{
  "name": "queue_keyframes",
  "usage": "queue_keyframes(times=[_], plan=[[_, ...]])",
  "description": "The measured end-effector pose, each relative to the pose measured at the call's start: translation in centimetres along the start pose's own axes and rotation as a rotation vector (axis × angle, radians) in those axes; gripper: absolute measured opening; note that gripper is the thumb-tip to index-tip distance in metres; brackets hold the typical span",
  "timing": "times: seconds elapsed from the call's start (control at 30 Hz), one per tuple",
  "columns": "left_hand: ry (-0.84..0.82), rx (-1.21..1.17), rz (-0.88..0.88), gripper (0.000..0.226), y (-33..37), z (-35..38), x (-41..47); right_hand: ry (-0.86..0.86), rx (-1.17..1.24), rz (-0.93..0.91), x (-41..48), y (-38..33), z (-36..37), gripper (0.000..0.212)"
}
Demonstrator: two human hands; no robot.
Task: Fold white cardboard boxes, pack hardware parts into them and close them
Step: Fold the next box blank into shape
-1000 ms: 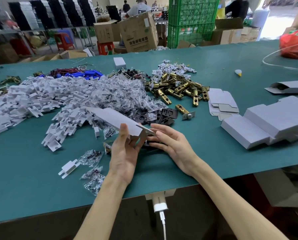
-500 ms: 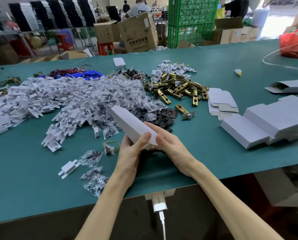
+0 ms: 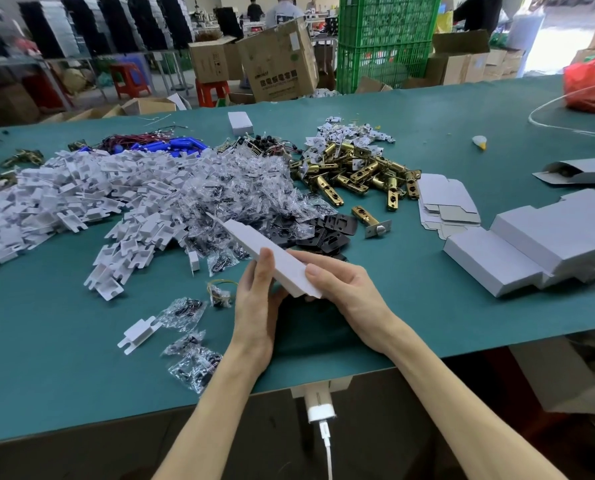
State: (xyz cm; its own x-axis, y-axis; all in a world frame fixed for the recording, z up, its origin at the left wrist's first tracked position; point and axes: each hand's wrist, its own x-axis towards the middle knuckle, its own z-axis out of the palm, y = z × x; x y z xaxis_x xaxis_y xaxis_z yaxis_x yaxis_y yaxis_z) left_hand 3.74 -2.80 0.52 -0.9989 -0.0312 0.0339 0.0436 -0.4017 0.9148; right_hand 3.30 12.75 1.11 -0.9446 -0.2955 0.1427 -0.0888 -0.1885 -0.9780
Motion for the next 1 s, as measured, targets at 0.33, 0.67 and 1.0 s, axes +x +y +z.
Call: queue_keyframes(times=[0.33,0.67,1.0], plan=[[0.174,-0.022,-0.017,0.065,0.2,-0.4,0.3,0.022,0.036,0.074,-0.3,0.1,0.0,0.030],[0.126,0.139,0.068,0.015,-1.0,-0.6,0.5,0.069,0.063,0.093,-0.1,0.9,-0.5,0.030],[0.222,0.169,0.080,0.035,-0.8,-0.5,0.5,0.088,0.023,0.066,0.0,1.2,-0.6,0.032]])
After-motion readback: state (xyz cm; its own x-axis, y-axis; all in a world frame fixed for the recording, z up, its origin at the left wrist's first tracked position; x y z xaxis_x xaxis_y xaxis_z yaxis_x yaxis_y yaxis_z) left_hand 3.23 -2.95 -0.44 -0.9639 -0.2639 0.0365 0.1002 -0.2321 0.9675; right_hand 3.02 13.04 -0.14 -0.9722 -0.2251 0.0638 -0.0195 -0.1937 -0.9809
